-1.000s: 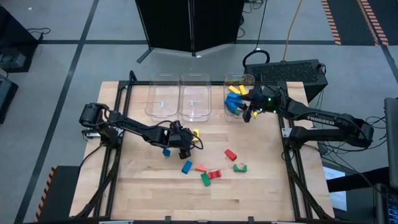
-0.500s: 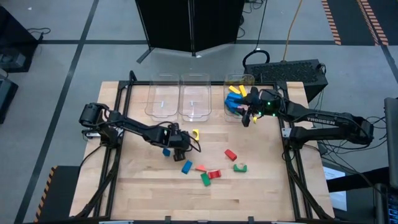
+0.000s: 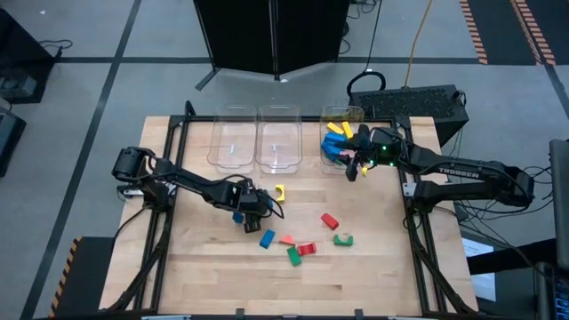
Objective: Sort blocks by size
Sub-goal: Put the blue arch block into the center transparent bin
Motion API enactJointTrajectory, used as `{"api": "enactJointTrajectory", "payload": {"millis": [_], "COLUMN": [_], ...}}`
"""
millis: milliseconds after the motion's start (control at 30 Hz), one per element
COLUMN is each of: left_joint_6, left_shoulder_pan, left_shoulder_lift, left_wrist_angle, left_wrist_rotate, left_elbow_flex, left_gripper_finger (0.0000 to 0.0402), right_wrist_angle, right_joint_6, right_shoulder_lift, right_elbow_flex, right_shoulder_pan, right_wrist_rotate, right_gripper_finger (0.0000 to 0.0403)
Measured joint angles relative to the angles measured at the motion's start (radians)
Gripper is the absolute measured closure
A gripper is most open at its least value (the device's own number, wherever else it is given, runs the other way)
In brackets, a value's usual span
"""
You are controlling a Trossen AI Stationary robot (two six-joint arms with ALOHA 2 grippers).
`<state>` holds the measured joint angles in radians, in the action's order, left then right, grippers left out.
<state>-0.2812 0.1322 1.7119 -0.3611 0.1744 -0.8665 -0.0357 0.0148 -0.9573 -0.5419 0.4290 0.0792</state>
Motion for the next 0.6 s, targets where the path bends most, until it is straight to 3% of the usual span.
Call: {"api": "enactJointTrajectory", "payload": {"millis": [433, 600], "left_joint_6": [-0.002, -0.002], "left_shoulder_pan": [0.0, -0.001], "left_shoulder_lift": [0.002, 0.002], "left_wrist_angle": [0.015, 0.034], "left_wrist_rotate": [-0.007, -0.014], "left_elbow_flex": [0.001, 0.002], "left_gripper_finger": [0.0178, 0.0214], "right_wrist_angle": [0.002, 0.002], "right_joint_6": [0.004, 0.004], "right_shoulder_lift": [0.0, 0.0], "right_elbow_flex": [0.0, 0.0], "right_shoulder_pan": [-0.018, -0.05], "right_wrist_rotate": [0.0, 0.0], "right_gripper_finger": [0.0236, 0.0236]}}
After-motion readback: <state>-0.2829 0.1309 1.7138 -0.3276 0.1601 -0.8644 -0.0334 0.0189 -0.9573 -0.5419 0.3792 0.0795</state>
